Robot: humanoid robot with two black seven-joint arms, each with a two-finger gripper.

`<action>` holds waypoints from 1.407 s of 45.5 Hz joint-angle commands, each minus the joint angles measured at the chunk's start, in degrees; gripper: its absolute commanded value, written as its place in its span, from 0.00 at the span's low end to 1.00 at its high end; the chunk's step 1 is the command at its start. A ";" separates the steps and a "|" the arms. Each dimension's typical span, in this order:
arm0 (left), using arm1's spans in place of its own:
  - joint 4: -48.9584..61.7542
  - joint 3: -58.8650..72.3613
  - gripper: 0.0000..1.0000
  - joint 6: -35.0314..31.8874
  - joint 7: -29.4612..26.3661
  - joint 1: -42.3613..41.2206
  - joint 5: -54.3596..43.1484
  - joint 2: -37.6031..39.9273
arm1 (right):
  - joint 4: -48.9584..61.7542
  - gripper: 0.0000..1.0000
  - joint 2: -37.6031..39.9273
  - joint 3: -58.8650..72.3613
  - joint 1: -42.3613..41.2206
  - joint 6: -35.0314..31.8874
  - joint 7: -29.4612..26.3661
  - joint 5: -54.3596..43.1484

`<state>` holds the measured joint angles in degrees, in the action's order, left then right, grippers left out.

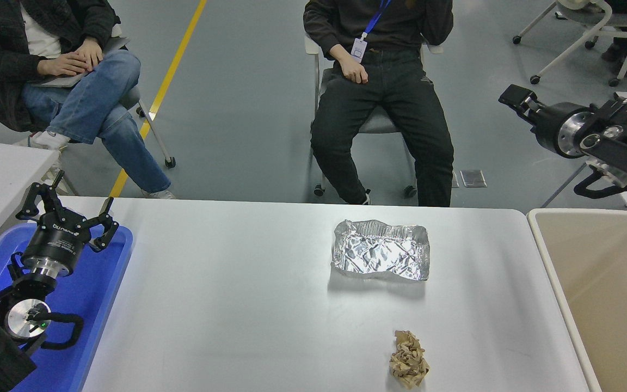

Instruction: Clean the table surface

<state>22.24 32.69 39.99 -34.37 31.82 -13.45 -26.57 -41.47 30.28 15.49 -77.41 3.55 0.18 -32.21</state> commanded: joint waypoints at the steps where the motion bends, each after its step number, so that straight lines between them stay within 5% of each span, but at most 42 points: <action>1: 0.00 0.01 1.00 0.00 0.00 0.00 0.00 -0.06 | -1.78 0.98 -1.54 1.12 -0.11 -0.03 0.00 -7.86; 15: 0.00 0.01 1.00 0.00 0.00 0.00 0.00 0.02 | -2.31 0.98 -3.30 1.75 -0.55 0.67 0.00 -8.22; 40: 0.00 0.01 1.00 0.00 0.00 0.00 0.00 0.02 | -0.46 0.98 -3.92 -37.80 19.39 15.87 0.00 -2.77; 64: 0.00 0.01 1.00 0.00 0.00 0.00 0.00 0.02 | -1.42 0.98 -10.51 -72.79 33.99 16.06 1.49 -2.59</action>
<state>22.24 32.70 39.99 -34.37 31.82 -13.45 -26.56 -42.37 21.77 -44.83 -47.78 19.36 0.34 -34.98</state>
